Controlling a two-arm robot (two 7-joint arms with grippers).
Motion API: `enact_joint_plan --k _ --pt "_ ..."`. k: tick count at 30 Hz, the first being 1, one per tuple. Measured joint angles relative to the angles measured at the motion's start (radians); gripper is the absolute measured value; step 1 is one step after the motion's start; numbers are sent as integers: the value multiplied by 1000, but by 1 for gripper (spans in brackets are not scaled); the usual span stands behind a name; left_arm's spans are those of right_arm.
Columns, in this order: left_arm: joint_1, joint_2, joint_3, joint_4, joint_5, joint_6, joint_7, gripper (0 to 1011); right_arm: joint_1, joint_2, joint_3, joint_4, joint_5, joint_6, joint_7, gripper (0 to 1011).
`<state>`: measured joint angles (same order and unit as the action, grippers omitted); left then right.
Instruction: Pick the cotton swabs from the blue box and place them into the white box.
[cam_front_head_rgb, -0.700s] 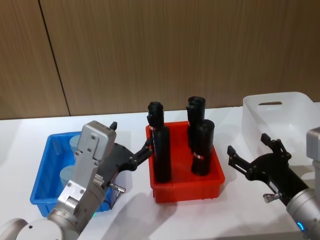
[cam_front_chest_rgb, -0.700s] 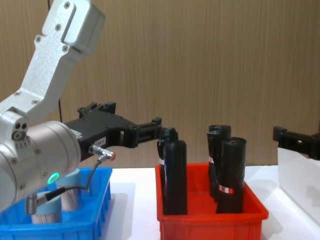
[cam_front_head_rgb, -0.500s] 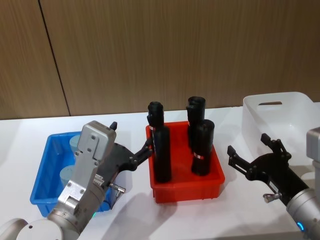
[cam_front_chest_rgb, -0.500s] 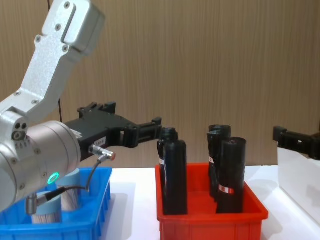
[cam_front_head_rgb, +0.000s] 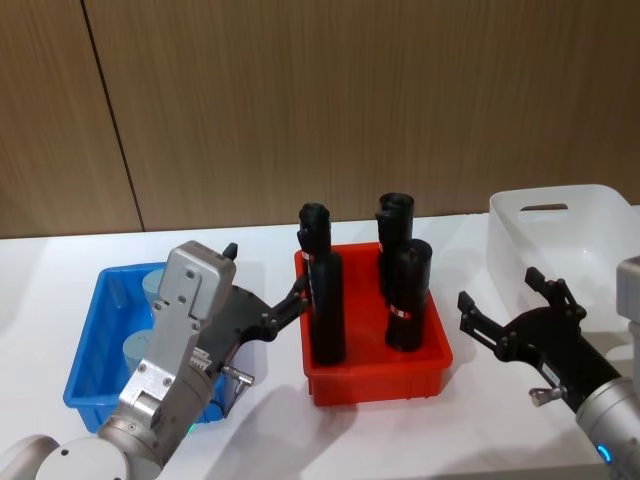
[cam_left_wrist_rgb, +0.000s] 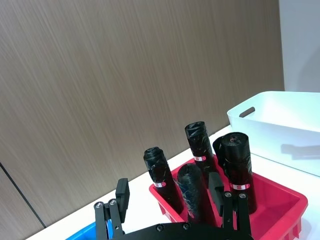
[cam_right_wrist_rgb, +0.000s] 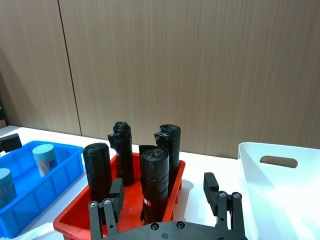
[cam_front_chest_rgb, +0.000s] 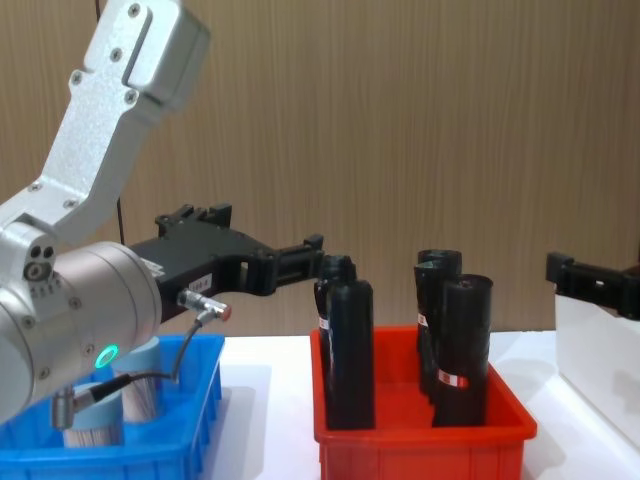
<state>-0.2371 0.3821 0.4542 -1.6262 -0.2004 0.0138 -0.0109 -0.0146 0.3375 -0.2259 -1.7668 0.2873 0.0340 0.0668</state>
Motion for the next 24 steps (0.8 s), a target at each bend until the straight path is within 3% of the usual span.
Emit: enact_joint_plan --k 24 --pt "0 -2 0 1 1 1 1 1004 0 0 0 0 0 0 0 1001"
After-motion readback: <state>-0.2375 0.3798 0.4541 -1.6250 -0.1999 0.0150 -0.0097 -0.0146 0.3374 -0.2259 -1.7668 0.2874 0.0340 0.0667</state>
